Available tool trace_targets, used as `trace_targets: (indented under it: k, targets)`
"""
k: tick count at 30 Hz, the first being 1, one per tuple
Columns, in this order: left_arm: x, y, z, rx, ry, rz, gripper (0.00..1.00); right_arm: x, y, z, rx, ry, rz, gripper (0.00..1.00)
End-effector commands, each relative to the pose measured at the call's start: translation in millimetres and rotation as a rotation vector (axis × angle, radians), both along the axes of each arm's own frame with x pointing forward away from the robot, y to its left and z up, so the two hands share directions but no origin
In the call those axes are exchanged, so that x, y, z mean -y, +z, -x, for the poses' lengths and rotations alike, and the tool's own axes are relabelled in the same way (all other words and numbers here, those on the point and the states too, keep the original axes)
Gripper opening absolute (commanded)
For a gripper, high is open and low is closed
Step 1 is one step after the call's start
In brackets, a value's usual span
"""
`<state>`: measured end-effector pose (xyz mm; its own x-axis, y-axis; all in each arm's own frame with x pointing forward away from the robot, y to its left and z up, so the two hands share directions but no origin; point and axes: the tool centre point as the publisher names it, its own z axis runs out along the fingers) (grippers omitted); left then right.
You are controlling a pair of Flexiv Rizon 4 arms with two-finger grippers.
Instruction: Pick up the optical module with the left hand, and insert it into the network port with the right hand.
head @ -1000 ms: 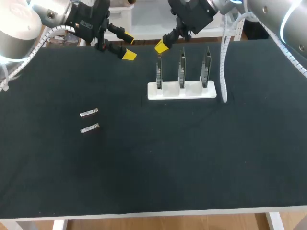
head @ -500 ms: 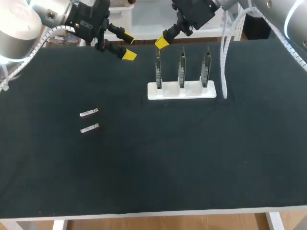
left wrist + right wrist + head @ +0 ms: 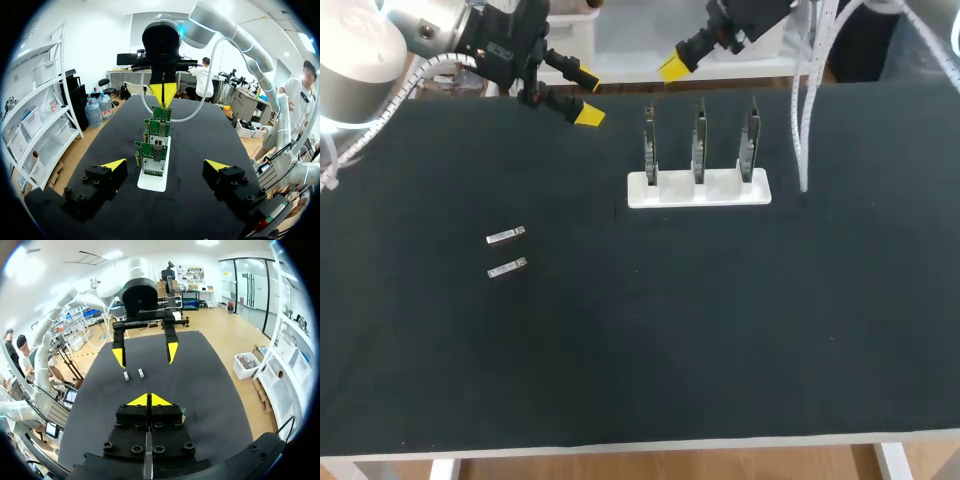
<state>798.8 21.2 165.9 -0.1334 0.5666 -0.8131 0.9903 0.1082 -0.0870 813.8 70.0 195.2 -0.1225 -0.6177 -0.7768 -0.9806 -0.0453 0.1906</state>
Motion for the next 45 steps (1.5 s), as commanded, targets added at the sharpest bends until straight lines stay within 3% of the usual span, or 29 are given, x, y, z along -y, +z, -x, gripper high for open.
trace_targets:
  k: [1,16,31,40,45]
  targets:
    - [0.4,0.3,1.4,0.001,0.004,-0.003,1.0,14.3,7.2,-0.8,-0.233,0.298,-0.051,0.0]
    - [0.4,0.3,1.4,0.001,0.004,-0.003,1.0,59.2,19.2,25.0,-0.21,0.251,-0.073,0.0]
    - [0.4,0.3,1.4,0.001,0.004,-0.003,1.0,86.5,16.0,34.5,-0.198,0.2,-0.053,0.0]
    - [0.4,0.3,1.4,0.001,0.004,-0.003,1.0,91.4,5.8,34.8,-0.135,0.189,0.016,0.0]
    - [0.4,0.3,1.4,0.001,0.004,-0.003,1.0,91.7,5.1,32.4,-0.096,0.127,0.005,0.0]
